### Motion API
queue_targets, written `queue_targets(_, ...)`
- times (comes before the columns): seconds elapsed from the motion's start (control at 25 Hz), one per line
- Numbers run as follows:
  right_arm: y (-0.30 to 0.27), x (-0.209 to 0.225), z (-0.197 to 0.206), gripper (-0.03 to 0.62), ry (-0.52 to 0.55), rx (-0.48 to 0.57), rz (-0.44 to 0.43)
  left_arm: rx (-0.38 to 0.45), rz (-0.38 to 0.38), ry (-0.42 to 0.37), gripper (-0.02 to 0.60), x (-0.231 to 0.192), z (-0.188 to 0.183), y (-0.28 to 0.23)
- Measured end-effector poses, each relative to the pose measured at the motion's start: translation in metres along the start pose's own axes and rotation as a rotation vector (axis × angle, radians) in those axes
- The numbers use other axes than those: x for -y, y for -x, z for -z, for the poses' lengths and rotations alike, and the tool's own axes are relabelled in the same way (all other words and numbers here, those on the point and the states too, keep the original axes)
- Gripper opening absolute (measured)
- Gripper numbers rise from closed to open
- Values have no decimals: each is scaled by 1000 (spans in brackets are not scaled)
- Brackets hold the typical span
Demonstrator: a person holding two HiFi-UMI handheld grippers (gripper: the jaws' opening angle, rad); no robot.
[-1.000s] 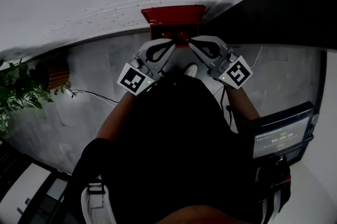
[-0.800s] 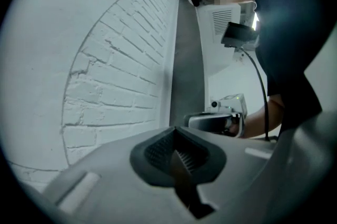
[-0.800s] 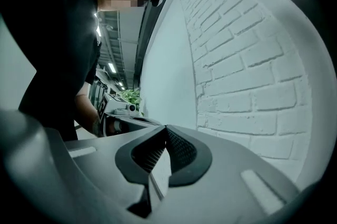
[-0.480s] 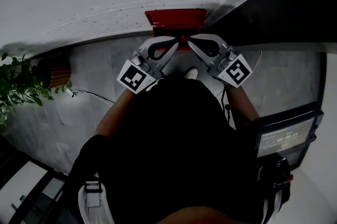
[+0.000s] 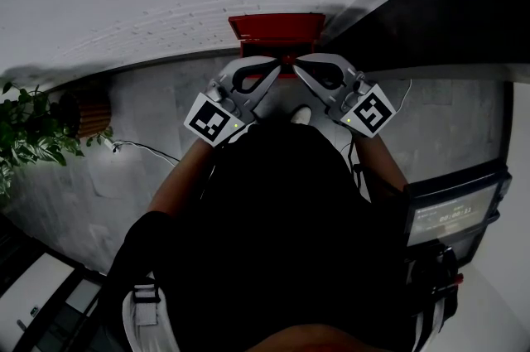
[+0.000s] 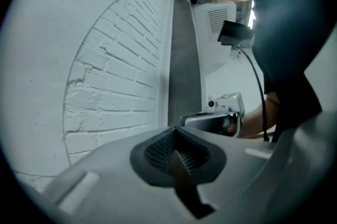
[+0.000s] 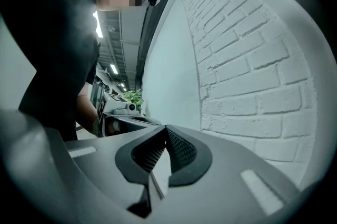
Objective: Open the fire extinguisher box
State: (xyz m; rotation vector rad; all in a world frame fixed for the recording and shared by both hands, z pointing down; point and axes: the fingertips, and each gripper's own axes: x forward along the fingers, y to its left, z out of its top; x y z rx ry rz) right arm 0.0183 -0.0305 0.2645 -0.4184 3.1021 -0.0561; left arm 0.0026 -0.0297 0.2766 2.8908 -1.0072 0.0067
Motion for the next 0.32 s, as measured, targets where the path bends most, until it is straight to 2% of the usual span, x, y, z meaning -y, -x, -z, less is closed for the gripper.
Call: queue_targets(0.32,2,1,0,11,-6,-2,7,2,1,1,2,0,-1,-3)
